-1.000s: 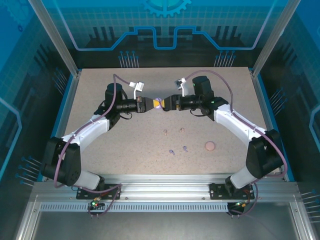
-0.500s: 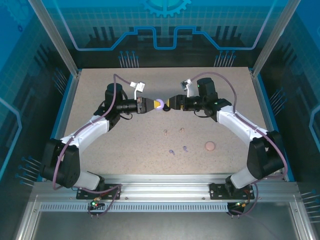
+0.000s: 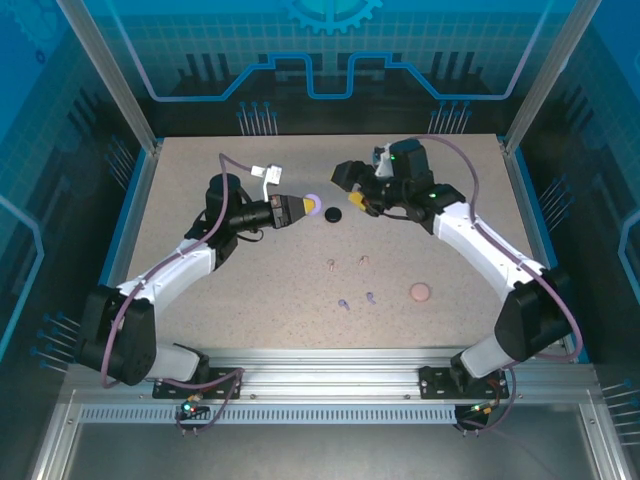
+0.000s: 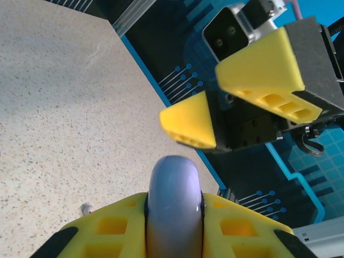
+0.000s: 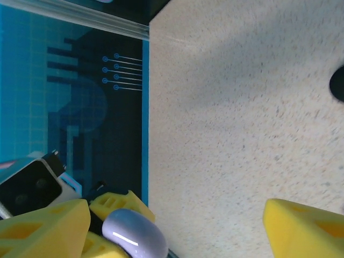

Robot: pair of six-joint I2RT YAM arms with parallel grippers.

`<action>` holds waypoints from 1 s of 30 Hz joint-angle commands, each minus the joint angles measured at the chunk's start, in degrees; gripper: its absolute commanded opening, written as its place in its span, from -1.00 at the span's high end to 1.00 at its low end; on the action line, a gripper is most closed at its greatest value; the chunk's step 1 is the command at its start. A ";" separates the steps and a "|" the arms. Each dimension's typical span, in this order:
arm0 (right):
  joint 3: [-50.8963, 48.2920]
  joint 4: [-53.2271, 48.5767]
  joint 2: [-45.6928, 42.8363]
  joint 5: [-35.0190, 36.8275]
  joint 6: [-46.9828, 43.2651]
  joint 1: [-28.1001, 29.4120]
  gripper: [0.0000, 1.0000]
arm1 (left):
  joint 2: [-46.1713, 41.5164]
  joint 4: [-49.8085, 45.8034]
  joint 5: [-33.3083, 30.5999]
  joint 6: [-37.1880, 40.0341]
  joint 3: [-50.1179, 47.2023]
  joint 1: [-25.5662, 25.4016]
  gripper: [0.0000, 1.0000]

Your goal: Insert the wireless bluetooth earbuds into the charging case

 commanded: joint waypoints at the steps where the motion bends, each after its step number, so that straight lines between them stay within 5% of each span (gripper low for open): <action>1: 4.23 -3.55 3.52 4.17 10.10 4.01 -0.69 | -2.05 3.57 -2.01 0.15 -1.07 -0.27 1.00; 12: 12.32 -4.45 9.72 6.22 13.68 10.27 -0.49 | -3.06 4.17 -2.84 1.07 -2.74 -0.36 1.00; 22: 12.20 -4.17 10.56 6.30 14.72 10.87 0.21 | -2.71 3.95 -3.29 1.63 -2.55 -0.38 1.00; 27: 12.30 -4.39 10.91 6.85 15.00 10.26 0.25 | -3.35 2.40 -3.19 2.33 -2.49 -0.36 0.27; 30: 12.28 -4.64 11.00 7.11 14.99 9.78 0.26 | -4.02 2.20 -3.61 2.51 -2.96 -0.36 0.14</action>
